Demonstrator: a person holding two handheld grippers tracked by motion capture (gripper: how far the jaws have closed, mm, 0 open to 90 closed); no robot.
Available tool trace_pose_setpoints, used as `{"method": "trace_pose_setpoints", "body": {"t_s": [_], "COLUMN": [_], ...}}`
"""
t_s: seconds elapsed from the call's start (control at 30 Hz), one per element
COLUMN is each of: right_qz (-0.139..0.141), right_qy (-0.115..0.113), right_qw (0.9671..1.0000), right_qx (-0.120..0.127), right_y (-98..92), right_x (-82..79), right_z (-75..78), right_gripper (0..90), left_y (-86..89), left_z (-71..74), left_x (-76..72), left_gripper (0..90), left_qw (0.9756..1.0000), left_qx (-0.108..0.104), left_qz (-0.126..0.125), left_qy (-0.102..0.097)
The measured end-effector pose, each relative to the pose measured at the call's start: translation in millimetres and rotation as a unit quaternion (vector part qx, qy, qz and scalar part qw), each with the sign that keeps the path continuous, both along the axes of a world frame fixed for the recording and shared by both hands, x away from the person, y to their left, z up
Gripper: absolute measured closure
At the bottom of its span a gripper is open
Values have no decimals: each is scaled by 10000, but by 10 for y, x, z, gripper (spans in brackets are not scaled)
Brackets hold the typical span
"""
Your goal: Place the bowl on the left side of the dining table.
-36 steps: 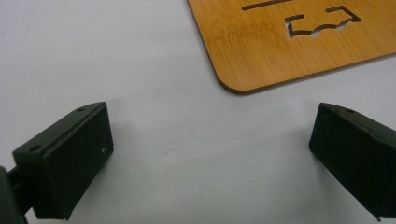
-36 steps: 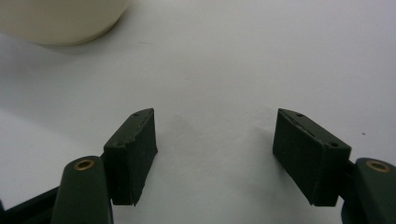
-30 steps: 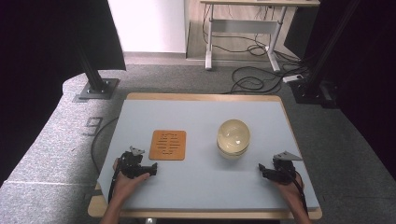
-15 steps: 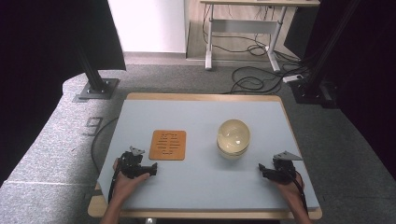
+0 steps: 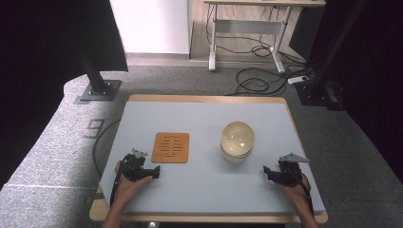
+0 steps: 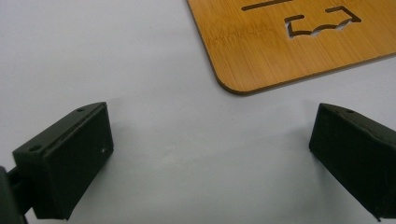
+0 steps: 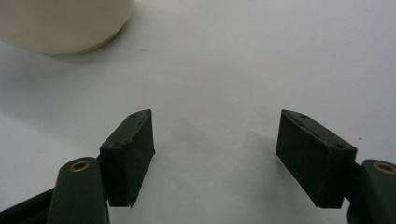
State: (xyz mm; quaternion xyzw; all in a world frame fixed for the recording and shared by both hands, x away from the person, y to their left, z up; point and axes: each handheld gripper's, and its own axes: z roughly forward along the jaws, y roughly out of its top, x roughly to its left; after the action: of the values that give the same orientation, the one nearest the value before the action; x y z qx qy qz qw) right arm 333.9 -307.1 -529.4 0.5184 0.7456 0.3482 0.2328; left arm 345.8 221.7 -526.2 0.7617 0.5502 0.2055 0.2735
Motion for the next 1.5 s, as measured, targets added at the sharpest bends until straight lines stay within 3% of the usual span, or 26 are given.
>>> {"method": "trace_pose_setpoints", "body": {"t_s": [0.97, 1.5], "right_qz": [55, 216], "right_qy": [-359, -571], "right_qw": [9990, 9978], "right_qx": [267, 241], "right_y": [44, 143], "right_x": [-68, -126], "right_z": [281, 451], "right_gripper": [286, 287], "left_y": [-1, -1], "left_z": [1, 2], "left_x": [2, 3], "left_gripper": [0, 0], "left_qw": [10000, 10000], "left_qx": [5, 13], "left_qz": [-4, -13], "left_qy": [4, 7]}}
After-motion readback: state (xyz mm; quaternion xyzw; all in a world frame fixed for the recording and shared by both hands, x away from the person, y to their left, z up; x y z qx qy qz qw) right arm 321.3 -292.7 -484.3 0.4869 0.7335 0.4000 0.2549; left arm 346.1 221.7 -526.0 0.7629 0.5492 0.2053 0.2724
